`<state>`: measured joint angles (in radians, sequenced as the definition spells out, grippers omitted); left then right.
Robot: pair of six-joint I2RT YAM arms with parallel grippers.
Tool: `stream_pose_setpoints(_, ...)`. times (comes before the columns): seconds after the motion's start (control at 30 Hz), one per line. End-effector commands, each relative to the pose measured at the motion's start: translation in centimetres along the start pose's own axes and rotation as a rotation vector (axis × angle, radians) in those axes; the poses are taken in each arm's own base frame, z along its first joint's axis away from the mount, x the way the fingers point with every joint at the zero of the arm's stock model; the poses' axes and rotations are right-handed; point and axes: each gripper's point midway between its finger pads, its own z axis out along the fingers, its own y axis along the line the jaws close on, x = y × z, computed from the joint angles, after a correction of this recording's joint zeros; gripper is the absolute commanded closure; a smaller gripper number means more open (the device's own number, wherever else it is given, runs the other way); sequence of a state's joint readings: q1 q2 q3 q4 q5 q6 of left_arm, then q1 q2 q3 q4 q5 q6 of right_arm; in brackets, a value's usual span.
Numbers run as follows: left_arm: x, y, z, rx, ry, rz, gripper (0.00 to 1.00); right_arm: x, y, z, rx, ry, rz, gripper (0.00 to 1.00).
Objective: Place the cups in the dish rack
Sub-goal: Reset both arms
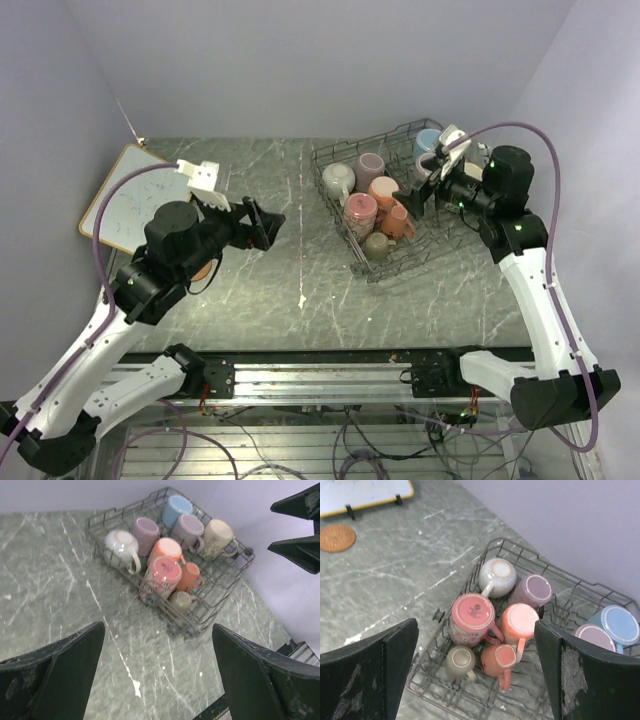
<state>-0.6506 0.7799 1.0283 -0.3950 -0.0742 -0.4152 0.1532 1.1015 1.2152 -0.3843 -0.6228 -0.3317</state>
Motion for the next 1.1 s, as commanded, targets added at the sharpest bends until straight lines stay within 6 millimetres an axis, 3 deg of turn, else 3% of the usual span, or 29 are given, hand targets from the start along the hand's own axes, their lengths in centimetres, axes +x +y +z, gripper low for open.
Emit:
stream_pose_setpoints(0.0, -4.9, -2.8, 0.1, 0.095, -0.079, 0.068, 0.02, -4.1, -1.4, -0.7, 0.061, -0.075, 0.103, 0.00)
stream_pose_setpoints(0.17, -9.0, -4.7, 0.5, 0.122, -0.102, 0.114, 0.02, -7.6, -3.9, -2.4, 0.206, -0.104, 0.179, 0.00)
stream_pose_setpoints(0.47, -14.1, -6.8, -0.5, 0.148, -0.141, 0.157, 0.02, -12.0, -3.4, -4.4, 0.184, -0.142, 0.125, 0.00)
stream_pose_setpoints(0.83, -16.5, -6.3, -2.7, 0.096, -0.189, 0.188, 0.01, -16.3, -2.6, -6.4, 0.166, -0.199, 0.177, 0.00)
stream_pose_setpoints(1.07, -17.9, -6.8, -4.7, 0.111, -0.234, 0.191, 0.01, -18.5, -3.6, -7.4, 0.214, -0.229, 0.182, 0.00)
